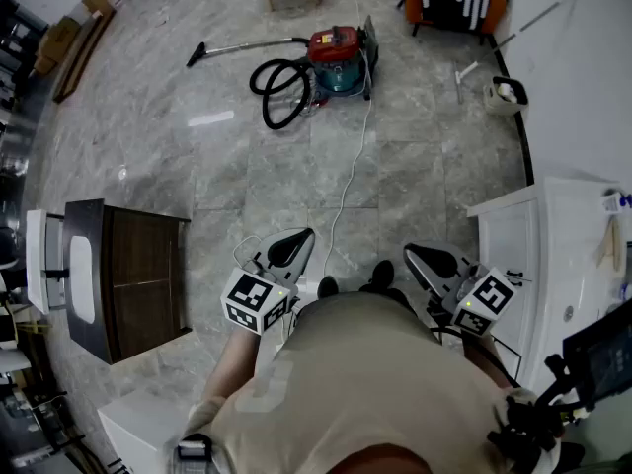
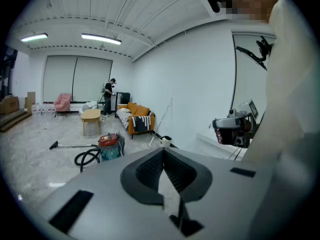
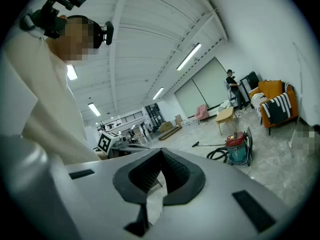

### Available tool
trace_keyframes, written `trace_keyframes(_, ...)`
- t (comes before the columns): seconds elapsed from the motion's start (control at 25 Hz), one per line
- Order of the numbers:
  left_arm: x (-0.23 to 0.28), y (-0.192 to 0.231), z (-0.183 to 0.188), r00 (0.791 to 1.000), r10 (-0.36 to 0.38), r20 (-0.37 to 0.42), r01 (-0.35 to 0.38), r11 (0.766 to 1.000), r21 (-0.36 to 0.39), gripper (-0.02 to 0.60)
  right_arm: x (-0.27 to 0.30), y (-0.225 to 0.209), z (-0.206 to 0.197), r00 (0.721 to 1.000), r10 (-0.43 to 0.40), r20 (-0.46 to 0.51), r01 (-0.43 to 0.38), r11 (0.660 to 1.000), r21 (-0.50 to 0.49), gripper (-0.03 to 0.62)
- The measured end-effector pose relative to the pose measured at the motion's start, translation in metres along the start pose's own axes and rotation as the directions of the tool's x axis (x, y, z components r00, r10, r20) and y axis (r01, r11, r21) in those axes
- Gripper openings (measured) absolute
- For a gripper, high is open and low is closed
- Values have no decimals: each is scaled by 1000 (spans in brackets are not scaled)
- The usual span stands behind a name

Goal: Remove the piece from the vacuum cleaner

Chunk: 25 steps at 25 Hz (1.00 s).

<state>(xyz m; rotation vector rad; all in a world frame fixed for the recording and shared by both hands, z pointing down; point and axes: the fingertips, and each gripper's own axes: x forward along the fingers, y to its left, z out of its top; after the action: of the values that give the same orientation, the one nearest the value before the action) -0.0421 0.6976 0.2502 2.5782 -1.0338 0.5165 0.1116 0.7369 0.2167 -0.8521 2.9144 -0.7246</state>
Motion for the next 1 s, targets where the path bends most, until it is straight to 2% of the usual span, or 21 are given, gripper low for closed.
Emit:
trace_keyframes(0.08,-26,12,-11,1000,7,-5,-7,999,37,4,24,14,-7,1000,-5,3,5,1000,11,2)
trace_keyframes(0.16,-57,23,-25,999,45,1,-45,997,57,5,49,30,-14,1000,20,1,-20,1000,24,2)
trace_keyframes(0.28,-91,26,-40,996,83,38,-85,996,31,5,68,55,-16,998,64,19,-65,997,48,2)
trace_keyframes(0.4,-102,22,-47,996,60,64,-59,998,-15,4,66,74,-16,996,60,63,-64,996,54,2)
trace_keyframes(0.64,-125,36,-42,994,39,106,-47,996,75,4,83,113,-15,992,47,115,-50,998,24,2)
trace_keyframes(0.8,-138,47,-38,988,15,152,-27,997,74,5,99,126,-15,995,11,101,-9,1000,-25,3)
trace_keyframes(1.0,-145,56,-43,983,-7,181,-3,998,56,5,115,136,-13,995,0,99,5,998,-57,3)
